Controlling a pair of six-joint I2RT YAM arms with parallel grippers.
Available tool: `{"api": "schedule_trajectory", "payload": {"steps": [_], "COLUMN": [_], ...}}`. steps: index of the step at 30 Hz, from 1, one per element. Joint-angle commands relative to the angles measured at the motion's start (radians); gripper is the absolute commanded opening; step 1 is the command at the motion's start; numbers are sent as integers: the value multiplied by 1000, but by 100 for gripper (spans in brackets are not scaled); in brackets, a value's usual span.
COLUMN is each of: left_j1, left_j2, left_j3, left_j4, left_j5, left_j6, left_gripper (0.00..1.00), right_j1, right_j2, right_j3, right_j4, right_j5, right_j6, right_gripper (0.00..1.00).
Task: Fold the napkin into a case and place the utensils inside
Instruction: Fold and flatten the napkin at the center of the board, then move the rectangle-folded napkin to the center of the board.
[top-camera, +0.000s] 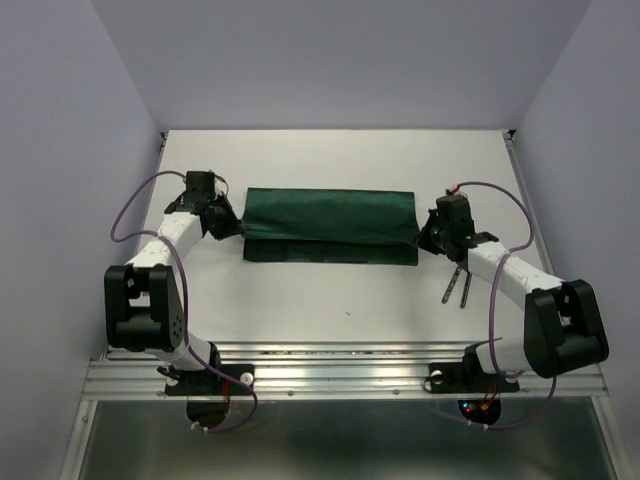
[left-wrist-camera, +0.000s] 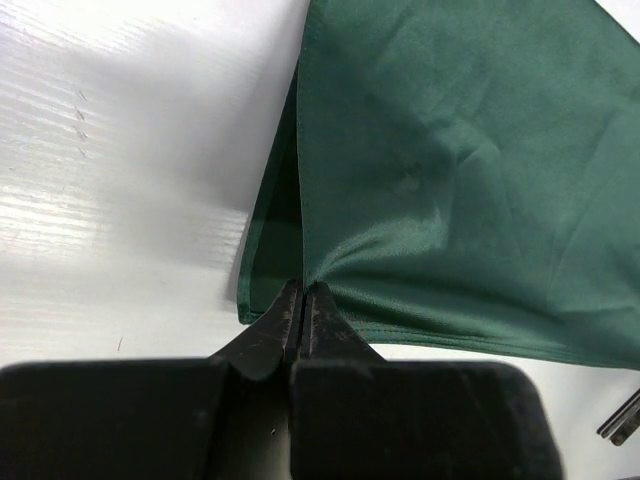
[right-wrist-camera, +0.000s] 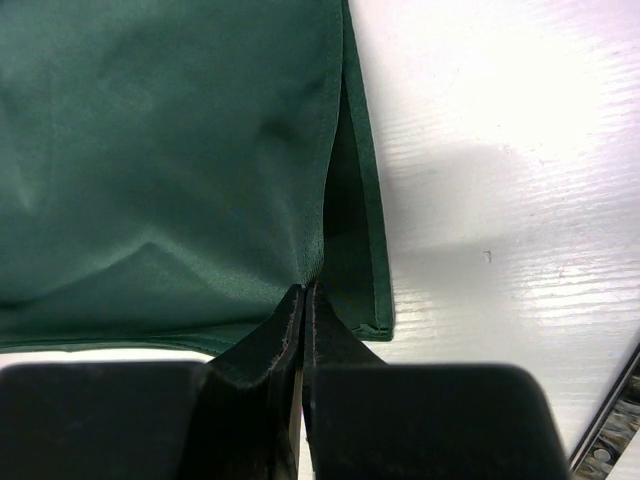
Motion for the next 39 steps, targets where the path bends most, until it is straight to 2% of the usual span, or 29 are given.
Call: {"api": "schedule_trajectory", "payload": {"steps": [1, 12, 13, 15, 16, 17, 18, 19, 23, 28, 31, 32, 34, 37, 39], "left_j1": [5, 3, 3, 3, 3, 3, 3, 3, 3, -5, -18, -32, -54, -104, -121], "left_j2": [-54, -29, -26, -5, 3, 11, 22, 20, -12, -44, -50, -44, -37, -9, 29], "left_j3": [-3, -127, -138, -146, -146, -144, -139, -135, -113, -67, -40, -29, 5, 60, 98], "left_j4": [-24, 34, 36, 28, 19, 16, 14, 16, 7, -12, -12, -12, -13, -4, 6], "left_j5": [7, 76, 76, 76, 71, 70, 71, 80, 76, 30, 5, -2, -10, -21, -25], "left_j6": [20, -3, -3, 0, 0, 2, 6, 9, 28, 47, 52, 52, 49, 40, 34], "left_gripper": [0, 0, 0, 15, 25, 43, 52, 66, 99, 95, 88, 81, 75, 67, 58], "right_j1": [3, 3, 3, 3, 3, 3, 3, 3, 3, 3, 3, 3, 13, 13, 13], "right_j2": [-35, -26, -24, -18, -16, -13, -13, -16, -36, -50, -39, -33, -26, -1, 16], "right_j3": [25, -33, -41, -47, -49, -50, -50, -50, -47, -34, -23, -21, -15, 19, 60], "right_j4": [-16, -19, -19, -17, -17, -17, -19, -19, -25, -29, -20, -11, 0, 7, 24], "right_j5": [61, 75, 76, 79, 82, 82, 84, 88, 102, 96, 61, 38, 22, 7, -4], "right_j6": [-18, -15, -13, -12, -10, -10, -9, -7, -9, -16, -12, -10, -7, -9, -16], "right_gripper": [1, 1, 4, 14, 29, 36, 43, 59, 61, 60, 58, 56, 54, 47, 36]}}
